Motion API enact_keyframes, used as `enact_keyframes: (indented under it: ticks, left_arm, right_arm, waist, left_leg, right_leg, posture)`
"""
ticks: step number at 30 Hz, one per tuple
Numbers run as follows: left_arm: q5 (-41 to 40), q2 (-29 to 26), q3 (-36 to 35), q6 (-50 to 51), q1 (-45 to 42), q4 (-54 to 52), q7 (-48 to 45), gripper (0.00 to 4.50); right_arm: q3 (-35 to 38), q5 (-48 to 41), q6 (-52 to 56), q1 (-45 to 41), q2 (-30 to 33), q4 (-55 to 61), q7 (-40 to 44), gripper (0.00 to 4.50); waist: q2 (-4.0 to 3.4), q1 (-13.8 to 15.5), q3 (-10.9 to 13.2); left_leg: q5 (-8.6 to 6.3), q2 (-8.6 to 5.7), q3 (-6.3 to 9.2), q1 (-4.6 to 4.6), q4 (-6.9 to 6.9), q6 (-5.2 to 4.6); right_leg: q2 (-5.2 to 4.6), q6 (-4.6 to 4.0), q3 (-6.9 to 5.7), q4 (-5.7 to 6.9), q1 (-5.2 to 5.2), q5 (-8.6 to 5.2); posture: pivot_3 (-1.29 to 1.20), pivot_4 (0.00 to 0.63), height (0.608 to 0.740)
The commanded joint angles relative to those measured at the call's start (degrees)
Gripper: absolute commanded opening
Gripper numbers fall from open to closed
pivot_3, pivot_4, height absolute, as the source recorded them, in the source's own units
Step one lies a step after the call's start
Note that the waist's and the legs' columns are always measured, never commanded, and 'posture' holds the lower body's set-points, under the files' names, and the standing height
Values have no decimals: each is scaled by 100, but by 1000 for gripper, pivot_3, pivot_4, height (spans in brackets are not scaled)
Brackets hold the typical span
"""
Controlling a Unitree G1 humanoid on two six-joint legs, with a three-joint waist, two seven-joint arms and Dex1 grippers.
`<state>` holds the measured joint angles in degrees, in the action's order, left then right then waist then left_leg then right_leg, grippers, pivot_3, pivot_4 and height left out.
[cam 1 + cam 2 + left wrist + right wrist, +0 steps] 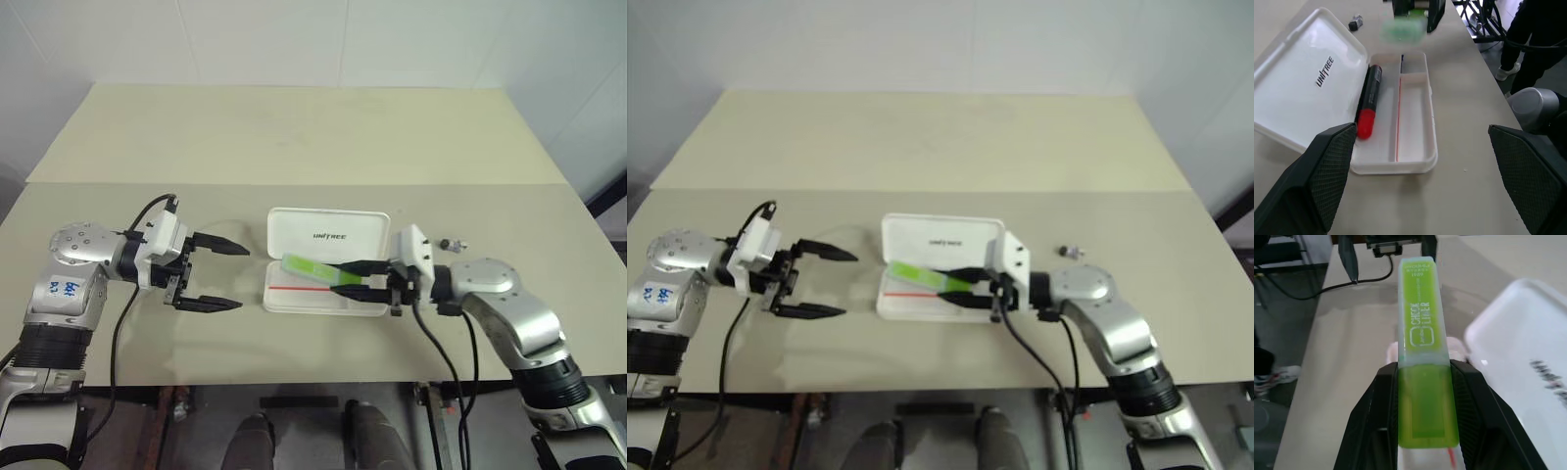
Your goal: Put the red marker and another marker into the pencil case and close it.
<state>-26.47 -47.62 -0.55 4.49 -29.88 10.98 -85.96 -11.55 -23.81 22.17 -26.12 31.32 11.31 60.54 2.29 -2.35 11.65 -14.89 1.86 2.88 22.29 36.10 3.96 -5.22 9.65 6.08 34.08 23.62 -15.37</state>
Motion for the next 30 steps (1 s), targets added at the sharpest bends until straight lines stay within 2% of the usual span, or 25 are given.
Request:
enact_keyframes:
  ticks: [1,8,30]
  left_arm:
    - [19,-91,-63,-104,162,-321,-148,4500]
    - [4,-122,-89,-54,348,-485,-64,4500]
    - [89,-64,-60,-122,294,-435,-33,4500]
  right_arm:
    - [-260,246,-235,-278,-220,-257,63,1110]
    - [-728,646,-432,-536,-395,-863,413,1110]
    - [-769,1112,-760,-707,-530,-1577,573,1110]
  waist:
    - [0,14,0]
    - [-2,12,1]
    - [-2,-80,1]
  left_leg:
    - [0,0,0,1,0,0]
    - [0,1,0,-2,0,0]
    - [0,1,0,-7,1,0]
  right_leg:
    - [-1,0,0,0,0,0]
    - [1,-3,-2,10,3,-2]
    - [2,-3,-2,18,3,-2]
  posture:
    - [0,150,740]
    - [0,150,740]
    - [0,150,740]
